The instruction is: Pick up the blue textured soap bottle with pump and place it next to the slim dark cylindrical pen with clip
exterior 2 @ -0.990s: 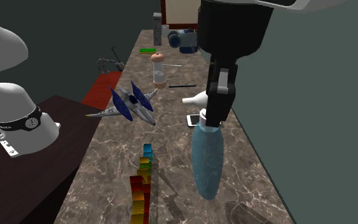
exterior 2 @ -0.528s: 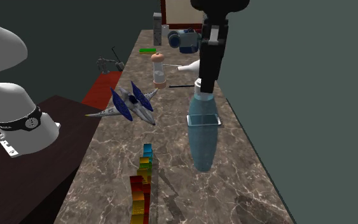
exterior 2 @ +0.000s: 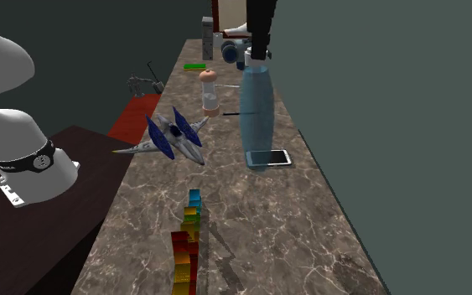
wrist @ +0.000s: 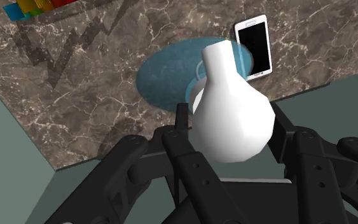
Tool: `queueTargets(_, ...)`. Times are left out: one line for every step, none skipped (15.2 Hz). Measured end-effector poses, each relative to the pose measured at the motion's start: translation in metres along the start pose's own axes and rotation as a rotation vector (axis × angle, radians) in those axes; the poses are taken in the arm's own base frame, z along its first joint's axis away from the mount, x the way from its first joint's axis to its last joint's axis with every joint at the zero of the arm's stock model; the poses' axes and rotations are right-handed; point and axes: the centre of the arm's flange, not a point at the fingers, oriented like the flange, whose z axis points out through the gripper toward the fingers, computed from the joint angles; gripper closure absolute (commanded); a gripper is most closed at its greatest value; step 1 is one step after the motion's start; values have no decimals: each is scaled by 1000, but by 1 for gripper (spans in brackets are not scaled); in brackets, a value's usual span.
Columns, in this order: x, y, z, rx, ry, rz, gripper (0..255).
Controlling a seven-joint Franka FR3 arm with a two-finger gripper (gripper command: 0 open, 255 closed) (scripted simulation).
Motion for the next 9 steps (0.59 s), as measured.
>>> queueTargets(-3, -10, -6, 0, 0, 0, 255)
queueTargets(-11, -18, -9, 0, 0, 0, 255)
queueTargets(-14, -30, -16, 0, 1, 0, 255)
queueTargets(-18, -43, -19, 0, 0, 0, 255)
queueTargets(-23, -56, -23, 0, 0, 0, 255)
queueTargets(-26, -69, -30, 0, 0, -1, 255)
queueTargets(-31, -82, -32, 0, 0, 0, 255)
queueTargets(-36, -90, -37, 0, 0, 0, 255)
queueTargets(-40, -101, -40, 0, 0, 0, 255)
